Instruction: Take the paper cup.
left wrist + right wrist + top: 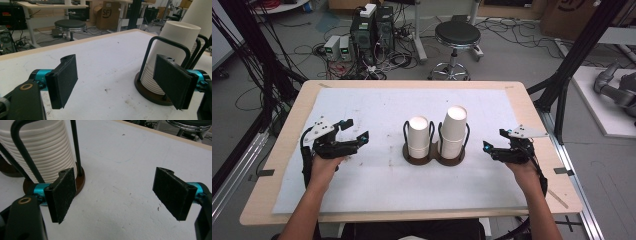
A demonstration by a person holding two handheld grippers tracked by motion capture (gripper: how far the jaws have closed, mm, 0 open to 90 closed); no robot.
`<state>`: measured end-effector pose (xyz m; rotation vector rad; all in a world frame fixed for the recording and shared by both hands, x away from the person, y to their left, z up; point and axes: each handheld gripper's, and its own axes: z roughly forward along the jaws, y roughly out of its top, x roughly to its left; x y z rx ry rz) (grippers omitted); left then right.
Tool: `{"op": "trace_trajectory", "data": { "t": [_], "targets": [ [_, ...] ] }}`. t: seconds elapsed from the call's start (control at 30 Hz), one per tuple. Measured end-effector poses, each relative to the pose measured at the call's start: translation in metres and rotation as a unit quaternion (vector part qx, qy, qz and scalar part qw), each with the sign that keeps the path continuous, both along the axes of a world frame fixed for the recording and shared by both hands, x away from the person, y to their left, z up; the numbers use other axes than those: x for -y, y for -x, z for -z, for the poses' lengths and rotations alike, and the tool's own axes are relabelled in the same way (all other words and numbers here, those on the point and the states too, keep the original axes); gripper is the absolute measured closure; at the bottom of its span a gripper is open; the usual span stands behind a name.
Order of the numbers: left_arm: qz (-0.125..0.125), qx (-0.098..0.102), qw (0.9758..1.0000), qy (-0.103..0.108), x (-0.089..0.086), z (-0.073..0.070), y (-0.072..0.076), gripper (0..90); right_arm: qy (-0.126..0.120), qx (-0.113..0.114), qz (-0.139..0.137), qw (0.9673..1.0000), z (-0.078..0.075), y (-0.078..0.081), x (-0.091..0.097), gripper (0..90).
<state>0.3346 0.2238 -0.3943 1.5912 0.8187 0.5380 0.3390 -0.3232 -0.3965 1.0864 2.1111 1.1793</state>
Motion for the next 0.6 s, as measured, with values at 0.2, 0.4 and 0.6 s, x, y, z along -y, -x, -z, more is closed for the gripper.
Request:
{"op": "trace_trajectory", "data": {
  "t": [0.2,0.4,0.6],
  "targets": [
    [0.013,0.004,0.9999,-0.002,0.01,-0.004,-0.001,19.6,-0.021,0.015,-0.017,0.9995,-0.005,0.008,-0.004,22.3],
    [0.014,0.005,0.9999,-0.005,0.013,-0.004,-0.002,19.6,-0.042,0.042,-0.053,0.9968,-0.017,0.022,-0.015,40.9],
    [0.015,-0.005,0.9999,-0.003,0.012,0.002,-0.004,19.6,-0.077,0.048,-0.084,0.9923,-0.024,0.028,-0.034,49.0]
  ]
}}
